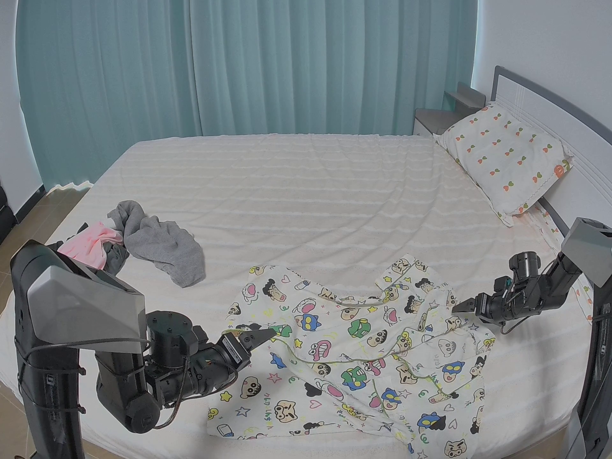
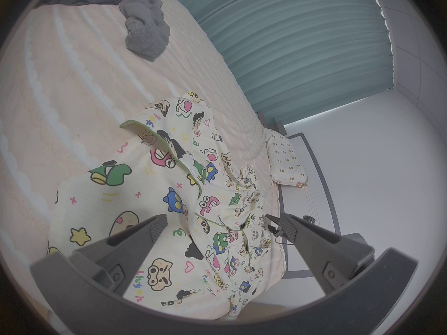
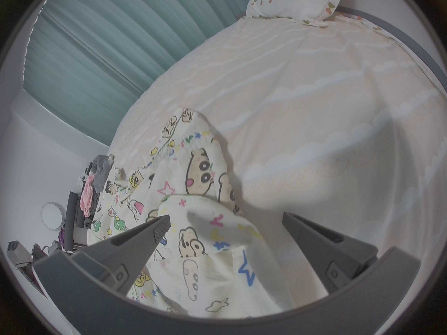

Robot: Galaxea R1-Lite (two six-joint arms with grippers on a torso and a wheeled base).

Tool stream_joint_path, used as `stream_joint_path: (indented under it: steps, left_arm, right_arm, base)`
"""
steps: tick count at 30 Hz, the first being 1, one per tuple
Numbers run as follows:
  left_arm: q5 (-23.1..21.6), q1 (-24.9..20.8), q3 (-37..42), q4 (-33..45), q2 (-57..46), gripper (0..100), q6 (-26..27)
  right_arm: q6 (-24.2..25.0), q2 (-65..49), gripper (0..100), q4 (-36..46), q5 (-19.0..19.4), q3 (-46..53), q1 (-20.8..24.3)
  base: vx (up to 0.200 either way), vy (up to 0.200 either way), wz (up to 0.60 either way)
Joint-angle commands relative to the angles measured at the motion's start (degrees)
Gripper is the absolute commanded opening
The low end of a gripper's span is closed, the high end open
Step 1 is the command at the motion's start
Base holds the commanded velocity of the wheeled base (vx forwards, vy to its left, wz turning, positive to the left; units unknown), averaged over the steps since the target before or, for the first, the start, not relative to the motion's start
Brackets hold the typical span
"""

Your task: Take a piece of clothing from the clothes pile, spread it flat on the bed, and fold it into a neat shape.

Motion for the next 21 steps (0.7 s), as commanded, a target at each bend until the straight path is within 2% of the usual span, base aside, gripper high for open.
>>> stream_joint_path:
  steps: [1, 6, 16, 21]
  left_arm:
    - [0.34, -0.61, -0.11, -1.02, 0.91, 100, 0.00]
    - [2.01, -1.14, -0.46, -1.02, 1.35, 100, 0.00]
    - [2.01, -1.14, -0.46, -1.02, 1.43, 100, 0.00]
    - [2.01, -1.14, -0.46, -1.02, 1.52, 100, 0.00]
  right_arm:
    - [-0.42, 0.28, 0, 1.26, 0.54, -0.45, 0.70]
    - [-0.42, 0.10, 0, 4.07, 0.98, -2.21, 0.53]
    - [2.56, -0.25, 0, 3.11, 0.72, -4.32, -2.37]
    - [3.79, -0.69, 0, -0.15, 0.19, -4.05, -3.69]
  base:
    - [0.000, 0.000, 0.00]
    - [0.000, 0.000, 0.00]
    - [0.000, 0.000, 0.00]
    - [0.000, 0.000, 0.00]
